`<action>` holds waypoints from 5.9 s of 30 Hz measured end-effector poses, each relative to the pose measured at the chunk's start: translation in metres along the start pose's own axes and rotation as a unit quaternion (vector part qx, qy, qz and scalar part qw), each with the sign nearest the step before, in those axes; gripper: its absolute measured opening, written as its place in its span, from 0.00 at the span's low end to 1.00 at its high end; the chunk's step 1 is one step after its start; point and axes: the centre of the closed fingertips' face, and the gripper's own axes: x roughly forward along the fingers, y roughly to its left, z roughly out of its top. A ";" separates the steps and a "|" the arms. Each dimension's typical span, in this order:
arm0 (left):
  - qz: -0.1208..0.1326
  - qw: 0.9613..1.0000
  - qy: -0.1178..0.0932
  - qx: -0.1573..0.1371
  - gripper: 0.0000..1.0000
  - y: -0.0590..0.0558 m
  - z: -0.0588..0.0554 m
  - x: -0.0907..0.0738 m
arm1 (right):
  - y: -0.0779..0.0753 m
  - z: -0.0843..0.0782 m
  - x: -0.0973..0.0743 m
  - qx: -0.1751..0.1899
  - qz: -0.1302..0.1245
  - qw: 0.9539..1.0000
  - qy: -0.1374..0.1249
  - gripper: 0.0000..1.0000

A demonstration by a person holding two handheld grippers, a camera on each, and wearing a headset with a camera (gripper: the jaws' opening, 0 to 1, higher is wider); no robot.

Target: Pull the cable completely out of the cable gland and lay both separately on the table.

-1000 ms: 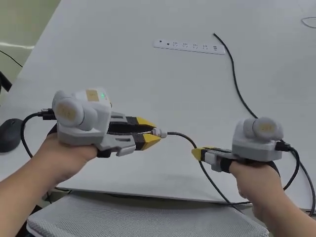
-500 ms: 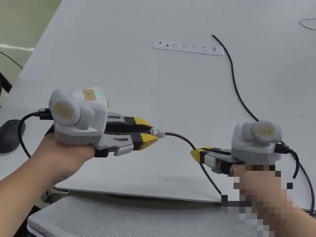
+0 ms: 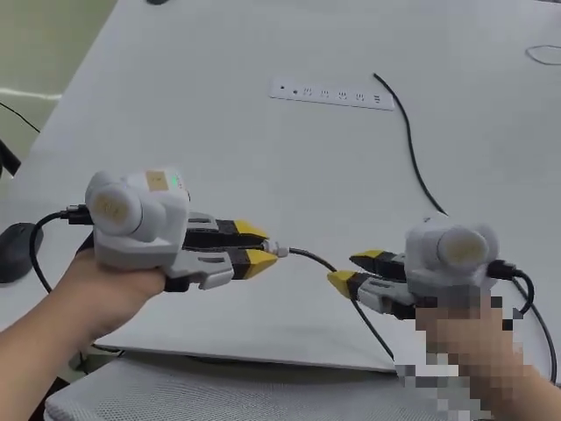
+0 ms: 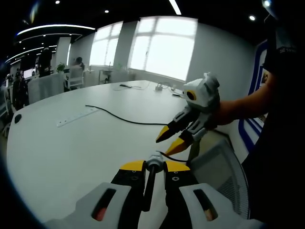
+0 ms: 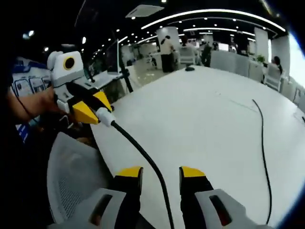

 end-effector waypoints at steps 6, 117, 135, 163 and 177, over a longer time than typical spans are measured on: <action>0.001 1.000 0.002 0.001 0.15 0.000 -0.001 -0.001 | 0.033 0.022 0.005 -0.144 0.030 0.989 0.001 0.32; -0.002 0.999 -0.042 -0.033 0.15 0.010 -0.002 -0.004 | -0.021 0.012 0.005 -0.061 -0.044 0.996 0.045 0.00; -0.009 0.998 -0.033 -0.047 0.15 0.024 -0.033 -0.006 | -0.025 0.036 0.044 -0.079 -0.047 0.994 0.064 0.00; -0.025 0.999 -0.010 -0.044 0.15 0.070 -0.081 -0.021 | -0.014 0.062 0.145 -0.118 -0.021 0.989 0.092 0.00; -0.020 0.999 0.011 -0.039 0.15 0.100 -0.121 -0.025 | 0.011 0.057 0.204 -0.140 0.033 0.984 0.101 0.00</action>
